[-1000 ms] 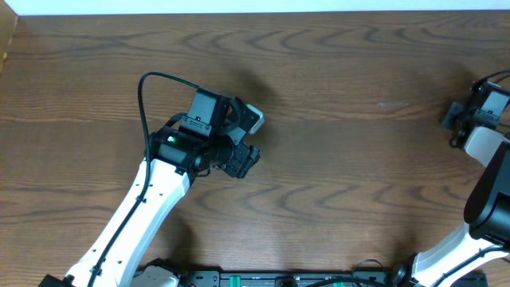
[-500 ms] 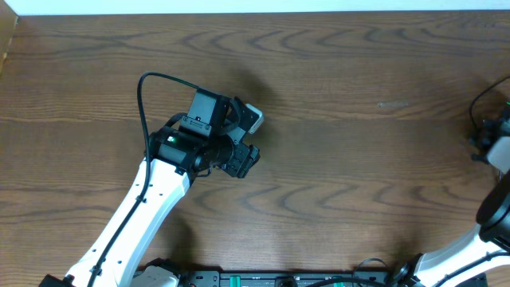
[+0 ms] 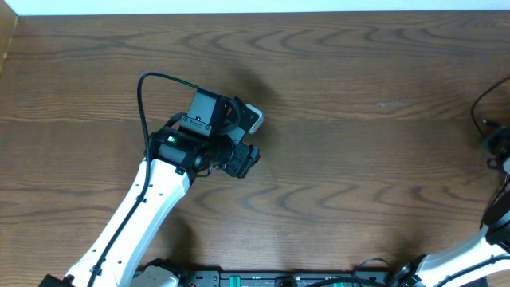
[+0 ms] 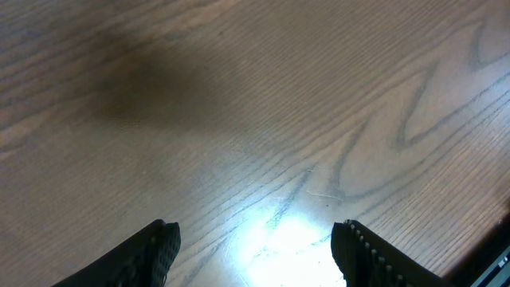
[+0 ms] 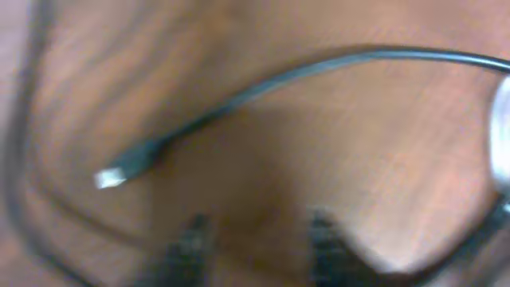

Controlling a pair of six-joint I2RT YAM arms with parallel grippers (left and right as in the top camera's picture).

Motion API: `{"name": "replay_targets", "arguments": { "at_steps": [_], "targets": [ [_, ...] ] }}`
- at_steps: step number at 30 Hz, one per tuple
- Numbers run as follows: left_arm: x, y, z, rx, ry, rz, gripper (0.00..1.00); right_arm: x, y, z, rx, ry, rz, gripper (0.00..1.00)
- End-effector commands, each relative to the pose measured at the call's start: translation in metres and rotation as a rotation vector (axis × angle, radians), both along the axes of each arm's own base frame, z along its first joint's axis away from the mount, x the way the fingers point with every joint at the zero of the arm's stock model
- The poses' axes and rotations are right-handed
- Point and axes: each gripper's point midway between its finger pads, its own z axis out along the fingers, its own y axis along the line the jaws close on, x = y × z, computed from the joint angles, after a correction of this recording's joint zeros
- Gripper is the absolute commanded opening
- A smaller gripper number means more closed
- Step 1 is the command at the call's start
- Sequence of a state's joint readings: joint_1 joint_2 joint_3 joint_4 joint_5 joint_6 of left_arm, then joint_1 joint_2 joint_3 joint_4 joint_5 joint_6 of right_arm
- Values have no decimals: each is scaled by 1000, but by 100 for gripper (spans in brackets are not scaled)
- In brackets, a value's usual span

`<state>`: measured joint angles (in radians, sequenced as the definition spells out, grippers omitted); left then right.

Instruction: Untangle cables

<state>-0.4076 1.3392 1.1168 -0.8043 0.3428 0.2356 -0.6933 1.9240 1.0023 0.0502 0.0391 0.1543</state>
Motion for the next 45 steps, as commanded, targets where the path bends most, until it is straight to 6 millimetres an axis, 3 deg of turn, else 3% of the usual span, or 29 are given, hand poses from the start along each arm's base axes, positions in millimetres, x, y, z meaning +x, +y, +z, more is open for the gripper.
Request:
{"name": "replay_targets", "arguments": {
  "at_steps": [1,7,14,21,25,27,29,31,32,33,36,38,40,43,44,45],
  "targets": [
    [-1,-2,-2,-12,19,2,66,33,29,9,64,-99,126,99],
    [-1,-2,-2,-12,18,2,66,63,57,22,80,-186,246,99],
    [-1,-2,-2,-12,19,3,66,77,90,16,-45,-81,488,99],
    [-1,-2,-2,-13,21,5,67,67,80,7,-91,-2,463,99],
    [-1,-2,-2,-13,21,6,66,63,77,3,-92,23,447,87],
    [-1,-2,-2,-13,21,6,67,61,77,2,-88,28,444,73],
    [-1,-2,-2,-13,21,5,66,58,76,0,-80,36,440,66],
    [-1,-2,-2,-13,21,6,67,56,75,-3,-72,46,436,70],
    [-1,-2,-2,-13,22,6,66,53,74,-6,-69,57,429,78],
    [-1,-2,-2,-13,22,6,66,48,71,-11,-64,84,415,95],
    [-1,-2,-2,-13,21,5,66,36,66,-27,-51,141,387,99],
    [-1,-2,-2,-13,21,5,67,32,66,-34,-36,157,382,89],
    [-1,-2,-2,-13,21,5,66,29,65,-39,-25,167,376,72],
    [-1,-2,-2,-13,21,5,66,26,63,-42,-18,174,371,10],
    [-1,-2,-2,-13,21,5,66,26,63,-42,-16,174,369,1],
    [-1,-2,-2,-13,21,5,67,25,63,-42,-14,174,367,1]
  ]
}}
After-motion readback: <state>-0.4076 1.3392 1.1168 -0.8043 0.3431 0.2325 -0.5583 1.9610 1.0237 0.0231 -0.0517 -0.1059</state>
